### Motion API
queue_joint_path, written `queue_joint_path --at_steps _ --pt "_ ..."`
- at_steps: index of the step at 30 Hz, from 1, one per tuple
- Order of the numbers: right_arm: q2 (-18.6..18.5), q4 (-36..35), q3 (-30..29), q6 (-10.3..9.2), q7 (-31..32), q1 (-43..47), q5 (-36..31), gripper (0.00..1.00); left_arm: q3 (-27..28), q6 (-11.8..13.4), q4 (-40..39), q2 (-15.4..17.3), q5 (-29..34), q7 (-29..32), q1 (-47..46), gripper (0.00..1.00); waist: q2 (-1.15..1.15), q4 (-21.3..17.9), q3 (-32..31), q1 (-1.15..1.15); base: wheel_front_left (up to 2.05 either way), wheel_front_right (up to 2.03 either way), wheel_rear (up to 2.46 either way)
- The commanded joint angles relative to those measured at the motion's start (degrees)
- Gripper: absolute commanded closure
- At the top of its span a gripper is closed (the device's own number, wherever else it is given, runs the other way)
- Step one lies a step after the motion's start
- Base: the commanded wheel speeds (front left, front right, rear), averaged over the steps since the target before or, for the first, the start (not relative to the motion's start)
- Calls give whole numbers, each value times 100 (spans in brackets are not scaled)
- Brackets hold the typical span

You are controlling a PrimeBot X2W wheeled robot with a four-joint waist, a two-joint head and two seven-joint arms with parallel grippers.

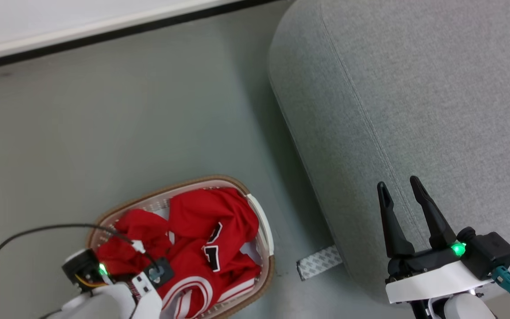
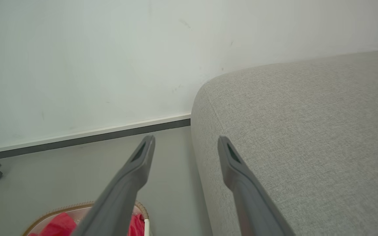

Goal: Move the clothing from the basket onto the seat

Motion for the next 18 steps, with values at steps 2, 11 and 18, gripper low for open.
queue_joint_path --at_steps 2,11,18 --pt "-7 -55 57 -12 -15 -94 127 0 -354 5 189 116 118 291 -296 0 0 -168 275 -1 0 0 0" --pt "-7 -143 310 -12 -15 -166 325 0 -944 5 643 102 424 589 -671 0 0 -459 666 -1 0 0 0" --pt "-6 -219 415 -12 -15 -200 422 0 -1045 5 1062 118 632 659 -706 0 0 -628 900 -1 0 0 0"
